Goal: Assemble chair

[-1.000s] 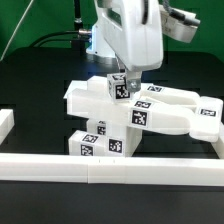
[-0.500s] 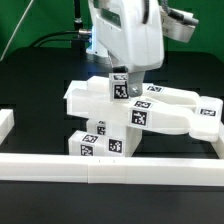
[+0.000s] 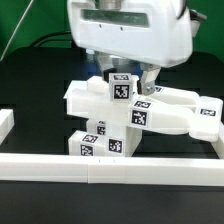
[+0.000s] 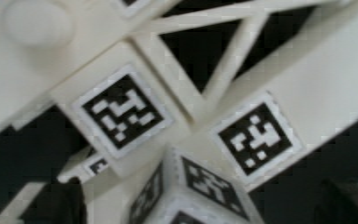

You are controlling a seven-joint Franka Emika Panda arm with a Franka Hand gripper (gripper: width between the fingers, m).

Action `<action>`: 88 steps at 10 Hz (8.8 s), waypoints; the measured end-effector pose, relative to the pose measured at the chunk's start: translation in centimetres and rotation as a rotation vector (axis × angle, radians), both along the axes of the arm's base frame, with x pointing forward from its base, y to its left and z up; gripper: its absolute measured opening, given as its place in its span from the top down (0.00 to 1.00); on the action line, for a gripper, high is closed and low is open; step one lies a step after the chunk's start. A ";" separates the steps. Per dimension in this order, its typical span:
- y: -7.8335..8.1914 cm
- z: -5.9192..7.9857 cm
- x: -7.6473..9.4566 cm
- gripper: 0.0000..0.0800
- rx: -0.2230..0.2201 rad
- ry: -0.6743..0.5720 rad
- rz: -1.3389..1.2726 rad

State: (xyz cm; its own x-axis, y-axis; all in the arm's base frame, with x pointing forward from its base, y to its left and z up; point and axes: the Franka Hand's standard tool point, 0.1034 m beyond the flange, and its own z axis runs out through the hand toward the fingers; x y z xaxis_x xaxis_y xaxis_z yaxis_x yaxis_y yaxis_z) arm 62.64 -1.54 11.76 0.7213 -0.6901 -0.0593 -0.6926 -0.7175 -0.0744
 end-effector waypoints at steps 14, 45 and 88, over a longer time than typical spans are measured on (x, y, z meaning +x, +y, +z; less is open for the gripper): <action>-0.4 -0.6 0.0 0.67 -0.033 -0.053 0.765; -0.5 -0.9 0.4 0.67 0.104 0.035 -1.173; -1.2 -0.3 1.5 0.64 -0.066 -0.083 1.405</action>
Offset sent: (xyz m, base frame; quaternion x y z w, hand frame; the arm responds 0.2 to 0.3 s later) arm 0.0030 0.0005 -0.0042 -0.0072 -0.0057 -0.2387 0.9710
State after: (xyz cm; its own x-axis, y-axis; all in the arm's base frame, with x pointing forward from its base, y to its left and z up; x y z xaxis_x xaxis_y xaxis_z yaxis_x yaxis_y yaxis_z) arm 64.10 -2.77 11.47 0.8008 0.5985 0.0204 0.5989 -0.8006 -0.0187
